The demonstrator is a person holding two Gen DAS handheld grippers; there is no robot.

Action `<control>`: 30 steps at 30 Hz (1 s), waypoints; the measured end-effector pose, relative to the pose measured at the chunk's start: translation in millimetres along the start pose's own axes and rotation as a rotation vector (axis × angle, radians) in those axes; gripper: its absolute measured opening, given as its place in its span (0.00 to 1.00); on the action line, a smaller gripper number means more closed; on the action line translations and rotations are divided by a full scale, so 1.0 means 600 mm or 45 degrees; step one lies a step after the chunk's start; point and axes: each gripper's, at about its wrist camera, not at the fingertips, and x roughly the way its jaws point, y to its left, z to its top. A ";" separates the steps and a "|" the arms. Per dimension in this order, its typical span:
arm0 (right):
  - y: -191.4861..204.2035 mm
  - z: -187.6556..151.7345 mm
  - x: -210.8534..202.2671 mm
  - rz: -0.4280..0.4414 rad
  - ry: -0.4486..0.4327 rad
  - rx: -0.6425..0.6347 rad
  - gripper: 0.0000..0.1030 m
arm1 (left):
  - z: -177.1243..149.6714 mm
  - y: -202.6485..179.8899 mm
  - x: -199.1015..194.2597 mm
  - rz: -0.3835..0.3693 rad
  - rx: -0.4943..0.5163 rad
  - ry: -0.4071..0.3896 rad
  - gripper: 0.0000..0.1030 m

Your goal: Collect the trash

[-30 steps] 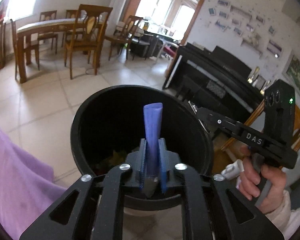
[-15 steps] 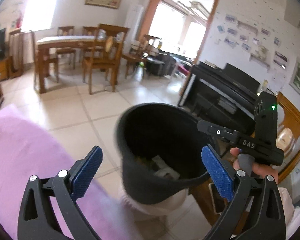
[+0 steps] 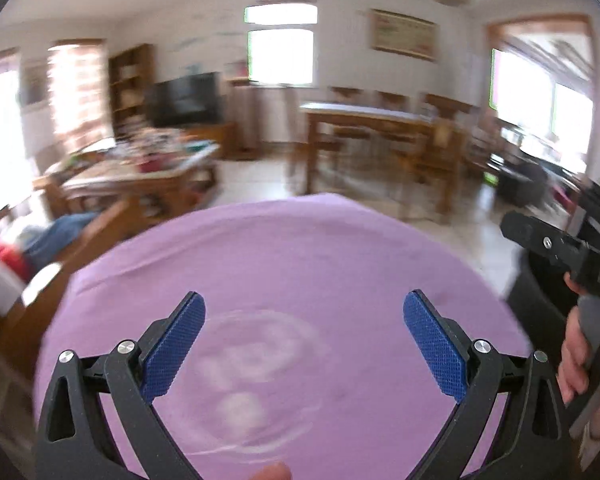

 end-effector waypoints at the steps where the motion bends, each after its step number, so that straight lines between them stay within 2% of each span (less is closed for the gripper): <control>1: 0.022 0.000 0.012 0.010 -0.011 -0.036 0.95 | -0.002 0.023 -0.006 0.059 -0.011 -0.014 0.95; 4: 0.083 0.002 0.043 0.024 -0.062 -0.146 0.95 | 0.001 0.075 -0.018 0.176 -0.034 -0.051 0.95; 7: 0.104 -0.002 0.066 0.024 -0.060 -0.174 0.95 | 0.000 0.118 -0.028 0.248 -0.090 -0.064 0.95; 9: 0.111 -0.005 0.078 0.023 -0.038 -0.158 0.95 | -0.004 0.146 -0.035 0.337 -0.152 -0.099 0.95; 12: 0.135 -0.015 0.074 -0.027 -0.031 -0.196 0.95 | -0.007 0.162 -0.040 0.321 -0.202 -0.109 0.95; 15: 0.145 -0.010 0.067 -0.051 -0.082 -0.209 0.95 | -0.014 0.173 -0.041 0.311 -0.239 -0.119 0.95; 25: 0.160 -0.010 0.070 -0.087 -0.103 -0.261 0.95 | -0.037 0.170 -0.023 0.338 -0.261 -0.096 0.95; 30: 0.154 -0.011 0.071 -0.076 -0.103 -0.227 0.95 | -0.037 0.164 -0.020 0.356 -0.249 -0.092 0.95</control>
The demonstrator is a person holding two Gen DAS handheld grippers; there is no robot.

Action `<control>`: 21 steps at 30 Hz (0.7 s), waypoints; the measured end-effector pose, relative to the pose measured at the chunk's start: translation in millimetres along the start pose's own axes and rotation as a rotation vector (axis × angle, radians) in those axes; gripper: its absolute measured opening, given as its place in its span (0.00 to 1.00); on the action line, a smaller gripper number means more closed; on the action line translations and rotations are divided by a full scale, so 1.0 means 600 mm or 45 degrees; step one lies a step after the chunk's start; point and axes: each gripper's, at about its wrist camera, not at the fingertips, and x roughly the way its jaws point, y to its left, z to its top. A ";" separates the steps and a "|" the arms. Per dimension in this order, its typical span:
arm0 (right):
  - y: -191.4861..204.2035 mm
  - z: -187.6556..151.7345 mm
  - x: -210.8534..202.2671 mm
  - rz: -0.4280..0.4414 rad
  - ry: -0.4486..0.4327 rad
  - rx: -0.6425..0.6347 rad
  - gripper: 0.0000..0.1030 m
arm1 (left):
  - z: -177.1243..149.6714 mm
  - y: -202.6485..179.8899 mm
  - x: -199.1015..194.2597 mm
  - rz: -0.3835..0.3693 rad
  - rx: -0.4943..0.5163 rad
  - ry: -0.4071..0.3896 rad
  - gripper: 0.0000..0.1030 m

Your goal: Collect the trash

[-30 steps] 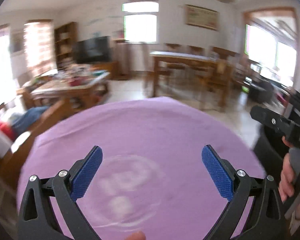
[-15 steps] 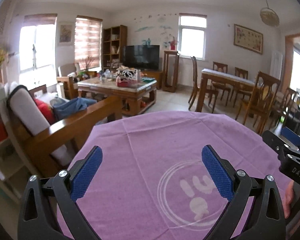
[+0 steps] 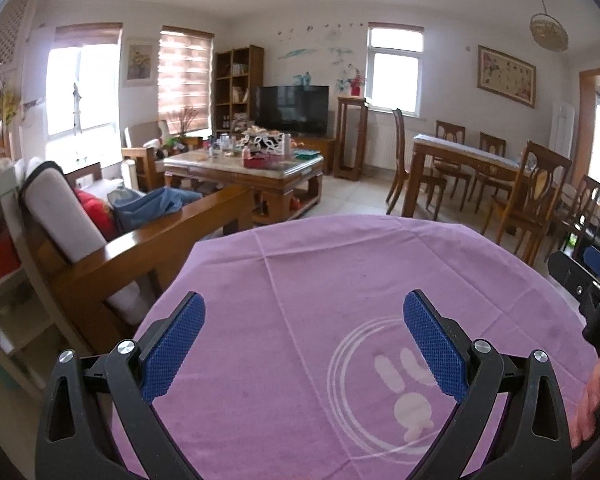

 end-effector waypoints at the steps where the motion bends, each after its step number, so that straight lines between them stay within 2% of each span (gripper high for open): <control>1: -0.004 0.001 0.000 0.002 0.002 0.008 0.95 | -0.001 0.000 -0.001 -0.001 -0.001 0.001 0.95; 21: -0.018 -0.005 0.003 -0.014 -0.016 0.037 0.95 | -0.004 -0.001 0.005 -0.002 -0.016 0.005 0.95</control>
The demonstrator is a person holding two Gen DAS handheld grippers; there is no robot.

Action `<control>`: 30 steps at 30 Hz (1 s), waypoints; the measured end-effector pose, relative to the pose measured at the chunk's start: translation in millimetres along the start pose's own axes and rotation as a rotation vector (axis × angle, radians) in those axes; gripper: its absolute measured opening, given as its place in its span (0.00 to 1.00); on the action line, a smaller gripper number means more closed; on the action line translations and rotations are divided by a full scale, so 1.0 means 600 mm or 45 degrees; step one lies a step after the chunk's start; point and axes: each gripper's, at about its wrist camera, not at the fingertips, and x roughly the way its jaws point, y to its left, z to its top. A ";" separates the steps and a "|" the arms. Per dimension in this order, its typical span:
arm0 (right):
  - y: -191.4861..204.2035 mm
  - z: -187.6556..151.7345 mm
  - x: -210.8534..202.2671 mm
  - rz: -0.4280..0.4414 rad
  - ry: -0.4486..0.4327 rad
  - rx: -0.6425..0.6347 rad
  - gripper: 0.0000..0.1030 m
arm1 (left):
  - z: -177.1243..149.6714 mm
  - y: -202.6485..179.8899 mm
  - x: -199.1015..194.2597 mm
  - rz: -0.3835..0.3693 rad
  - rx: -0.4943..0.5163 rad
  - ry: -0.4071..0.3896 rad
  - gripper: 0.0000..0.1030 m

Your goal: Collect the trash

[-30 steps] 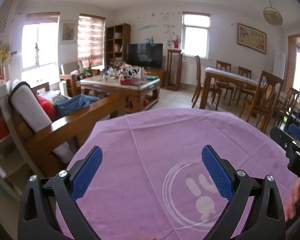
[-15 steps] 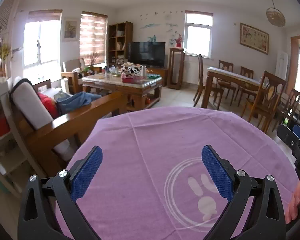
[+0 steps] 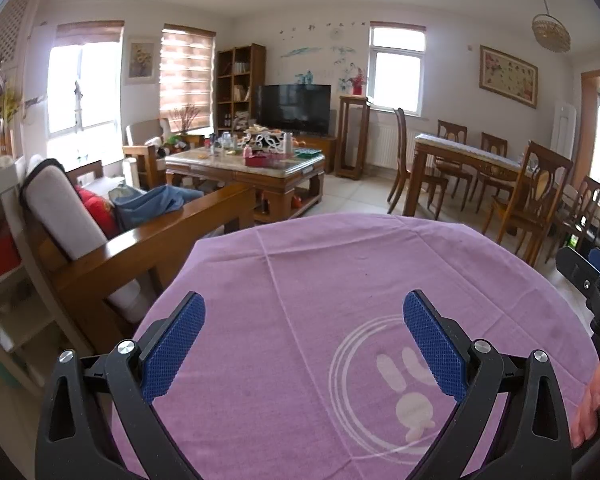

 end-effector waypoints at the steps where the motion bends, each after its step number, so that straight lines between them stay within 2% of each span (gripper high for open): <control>1: -0.001 0.002 0.000 -0.001 0.000 0.001 0.95 | 0.000 0.000 0.000 0.000 0.000 0.000 0.95; 30: -0.002 -0.003 0.001 0.001 -0.002 0.001 0.95 | -0.007 -0.001 0.004 0.002 -0.007 0.004 0.95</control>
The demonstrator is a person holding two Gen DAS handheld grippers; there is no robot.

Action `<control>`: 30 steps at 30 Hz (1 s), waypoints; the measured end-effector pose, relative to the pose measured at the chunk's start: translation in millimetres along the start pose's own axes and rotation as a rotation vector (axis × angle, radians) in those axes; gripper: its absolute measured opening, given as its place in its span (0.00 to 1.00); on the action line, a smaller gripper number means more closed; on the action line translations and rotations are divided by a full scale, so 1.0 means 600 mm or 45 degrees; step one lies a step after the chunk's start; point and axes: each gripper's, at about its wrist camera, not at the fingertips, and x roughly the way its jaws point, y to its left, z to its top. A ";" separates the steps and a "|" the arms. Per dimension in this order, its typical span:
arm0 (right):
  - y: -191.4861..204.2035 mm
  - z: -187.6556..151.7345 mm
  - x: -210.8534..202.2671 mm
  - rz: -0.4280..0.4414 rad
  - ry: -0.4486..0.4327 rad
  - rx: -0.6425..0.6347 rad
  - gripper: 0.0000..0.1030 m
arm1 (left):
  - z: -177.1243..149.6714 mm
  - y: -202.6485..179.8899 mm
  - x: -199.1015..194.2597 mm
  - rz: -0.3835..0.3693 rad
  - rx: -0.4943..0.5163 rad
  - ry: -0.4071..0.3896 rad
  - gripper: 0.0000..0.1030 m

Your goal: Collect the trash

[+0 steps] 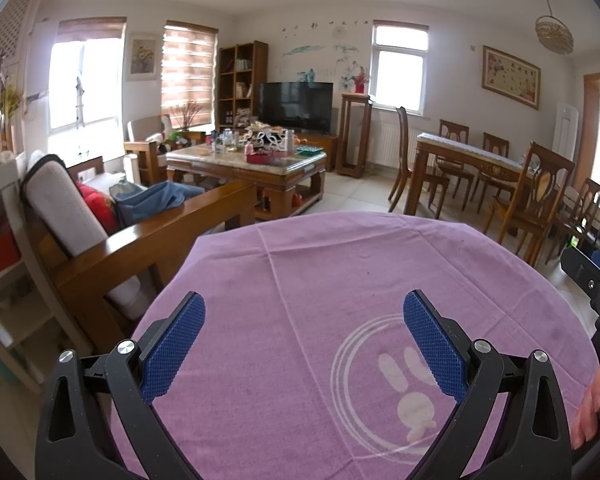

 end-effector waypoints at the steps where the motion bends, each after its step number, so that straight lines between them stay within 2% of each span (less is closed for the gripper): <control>1: 0.000 0.000 0.000 0.000 0.000 0.000 0.95 | 0.000 0.000 -0.001 0.000 0.000 0.000 0.95; 30: 0.005 -0.003 0.003 -0.002 -0.002 0.000 0.95 | -0.001 0.002 0.002 0.002 0.002 -0.001 0.95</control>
